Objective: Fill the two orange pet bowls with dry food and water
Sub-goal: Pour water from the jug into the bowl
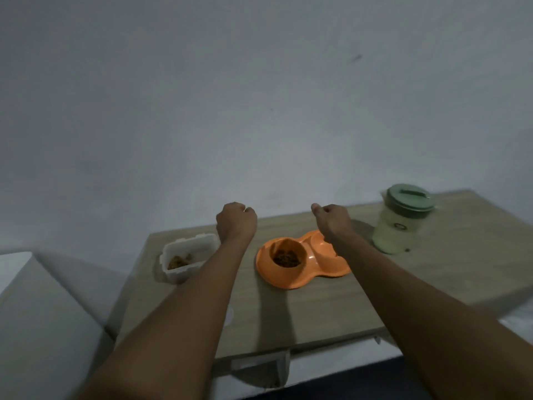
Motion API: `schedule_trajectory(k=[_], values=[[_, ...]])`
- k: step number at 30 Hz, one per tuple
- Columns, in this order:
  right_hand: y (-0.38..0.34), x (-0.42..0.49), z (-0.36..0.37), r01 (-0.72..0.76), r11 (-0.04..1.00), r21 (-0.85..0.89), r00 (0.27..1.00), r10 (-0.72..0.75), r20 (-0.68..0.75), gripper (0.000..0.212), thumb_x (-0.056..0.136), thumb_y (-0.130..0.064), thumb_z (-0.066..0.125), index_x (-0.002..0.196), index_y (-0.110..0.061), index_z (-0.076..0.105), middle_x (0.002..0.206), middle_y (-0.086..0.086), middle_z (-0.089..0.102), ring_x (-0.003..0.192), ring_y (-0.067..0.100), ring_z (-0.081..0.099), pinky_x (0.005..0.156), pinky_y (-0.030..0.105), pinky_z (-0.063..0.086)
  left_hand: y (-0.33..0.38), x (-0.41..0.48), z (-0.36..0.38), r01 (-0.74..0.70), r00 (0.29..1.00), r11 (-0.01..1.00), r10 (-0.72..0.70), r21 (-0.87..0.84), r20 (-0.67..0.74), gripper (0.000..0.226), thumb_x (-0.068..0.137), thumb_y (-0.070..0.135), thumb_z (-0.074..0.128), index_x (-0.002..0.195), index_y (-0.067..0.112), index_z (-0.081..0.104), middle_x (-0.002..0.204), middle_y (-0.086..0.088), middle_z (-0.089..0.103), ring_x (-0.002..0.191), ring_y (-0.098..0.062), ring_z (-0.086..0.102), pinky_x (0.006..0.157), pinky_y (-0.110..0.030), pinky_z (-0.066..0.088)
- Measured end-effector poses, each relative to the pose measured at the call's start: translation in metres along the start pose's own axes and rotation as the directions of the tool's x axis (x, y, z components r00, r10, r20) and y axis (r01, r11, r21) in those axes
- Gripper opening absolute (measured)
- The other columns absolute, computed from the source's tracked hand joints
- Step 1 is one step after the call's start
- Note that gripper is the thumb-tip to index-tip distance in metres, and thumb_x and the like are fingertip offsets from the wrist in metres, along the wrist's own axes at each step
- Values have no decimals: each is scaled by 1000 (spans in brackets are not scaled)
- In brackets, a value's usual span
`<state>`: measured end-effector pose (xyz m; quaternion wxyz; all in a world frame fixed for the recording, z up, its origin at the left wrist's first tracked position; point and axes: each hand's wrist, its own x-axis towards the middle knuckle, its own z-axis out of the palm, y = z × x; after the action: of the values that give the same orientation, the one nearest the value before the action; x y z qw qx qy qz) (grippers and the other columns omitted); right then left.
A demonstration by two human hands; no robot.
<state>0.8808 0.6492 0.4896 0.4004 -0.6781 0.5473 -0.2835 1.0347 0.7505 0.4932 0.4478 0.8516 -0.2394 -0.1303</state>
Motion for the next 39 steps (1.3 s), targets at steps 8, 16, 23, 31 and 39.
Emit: schedule_trajectory(k=[8, 16, 23, 31, 39], values=[[50, 50, -134, -99, 993, 61, 944, 113, -310, 39, 98, -34, 52, 101, 1, 70, 97, 23, 65, 103, 42, 63, 92, 46, 52, 99, -41, 103, -102, 983, 993, 110, -55, 149, 24, 89, 14, 50, 74, 10, 68, 79, -8, 69, 76, -28, 64, 63, -28, 47], [108, 109, -232, -134, 990, 45, 897, 140, -420, 32, 98, -31, 54, 108, -4, 66, 109, 16, 69, 95, 30, 62, 88, 42, 51, 166, -79, 209, -56, 973, 990, 83, -128, 217, 37, 92, 32, 56, 121, 13, 68, 125, -6, 67, 116, -27, 60, 95, -33, 48], [156, 146, -242, -139, 989, 45, 978, 145, -147, 64, 89, -50, 61, 133, -5, 53, 136, 19, 57, 124, 35, 54, 105, 48, 45, 189, -89, 286, 128, 935, 973, -53, -194, 349, 64, 92, 49, 57, 138, 5, 48, 139, -14, 54, 125, -32, 52, 99, -35, 43], [188, 157, -218, -193, 927, 320, 979, 202, 6, 64, 86, -70, 48, 82, -10, 71, 83, 8, 72, 80, 25, 69, 77, 44, 55, 176, -83, 317, 222, 910, 890, -42, -398, 412, 52, 85, 48, 58, 121, 12, 63, 118, -7, 68, 107, -26, 64, 98, -46, 50], [184, 158, -212, -193, 866, 461, 972, 234, -32, 64, 91, -58, 54, 74, 2, 66, 60, 10, 57, 57, 21, 52, 57, 31, 40, 164, -73, 328, 280, 895, 859, -72, -429, 440, 59, 74, 55, 57, 118, 17, 64, 112, -3, 71, 104, -25, 66, 96, -46, 51]])
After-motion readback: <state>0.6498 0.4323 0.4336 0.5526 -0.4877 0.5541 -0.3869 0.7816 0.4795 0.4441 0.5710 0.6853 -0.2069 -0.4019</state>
